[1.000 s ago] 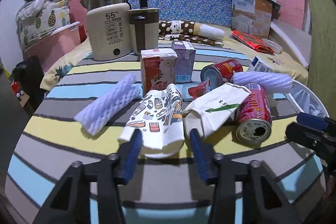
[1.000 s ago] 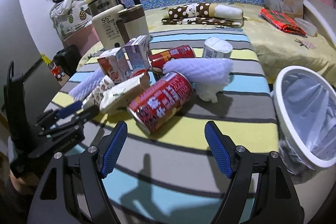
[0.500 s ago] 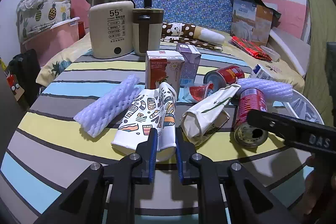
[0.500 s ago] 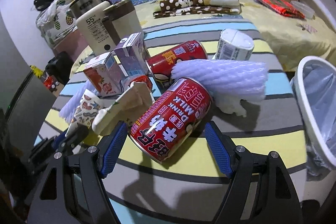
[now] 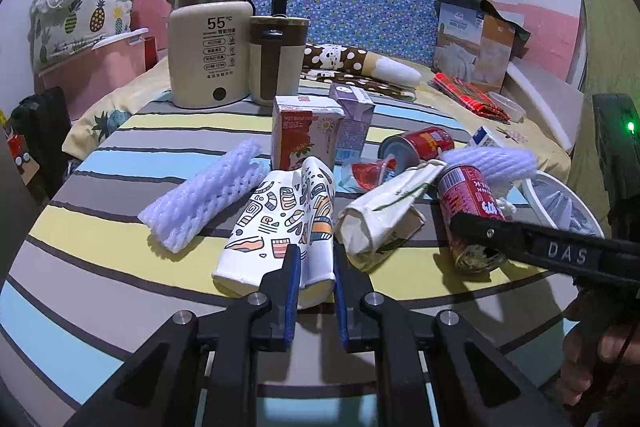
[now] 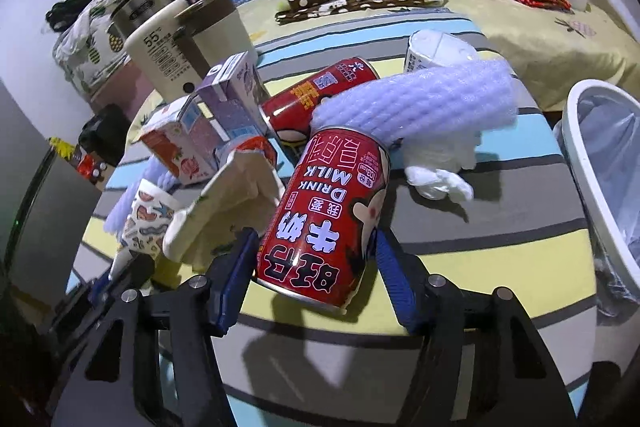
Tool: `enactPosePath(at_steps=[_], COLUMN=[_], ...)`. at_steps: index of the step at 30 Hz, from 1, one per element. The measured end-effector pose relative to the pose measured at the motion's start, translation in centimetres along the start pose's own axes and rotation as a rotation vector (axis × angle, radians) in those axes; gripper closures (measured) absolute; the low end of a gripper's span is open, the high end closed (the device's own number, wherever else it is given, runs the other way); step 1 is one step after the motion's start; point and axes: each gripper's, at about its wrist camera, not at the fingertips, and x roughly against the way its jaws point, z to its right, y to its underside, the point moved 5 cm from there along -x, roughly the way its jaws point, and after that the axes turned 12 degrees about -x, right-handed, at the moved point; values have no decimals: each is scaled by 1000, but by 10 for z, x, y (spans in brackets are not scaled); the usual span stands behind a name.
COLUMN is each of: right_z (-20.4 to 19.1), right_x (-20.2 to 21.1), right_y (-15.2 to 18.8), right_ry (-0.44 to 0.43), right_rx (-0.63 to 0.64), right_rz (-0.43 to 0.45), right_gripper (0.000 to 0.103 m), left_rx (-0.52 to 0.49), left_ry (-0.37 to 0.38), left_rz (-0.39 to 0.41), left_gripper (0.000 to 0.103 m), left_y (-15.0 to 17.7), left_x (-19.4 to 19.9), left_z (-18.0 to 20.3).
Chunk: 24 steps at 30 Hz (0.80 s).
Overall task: Collect trash
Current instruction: 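Grasp the red DRINK MILK can with the right gripper while the left grasps the patterned paper cup, then carry the can over the white bin and open the right gripper while the left carries the cup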
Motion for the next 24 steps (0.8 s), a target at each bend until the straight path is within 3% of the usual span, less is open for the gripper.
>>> enactPosePath(at_steps=[16,24], right_z=[32,57], right_x=[46,68], right_y=[20,13], right_ry=[-29,-32], right_rx=[60,24], right_rz=[35,95], right_gripper=[42,42], left_rx=[-2,-49], left_ry=[26,96], left_rz=[19,49], left_gripper=[92,93], left_y=[5,-13], left_x=[46,59], left_z=[32,73])
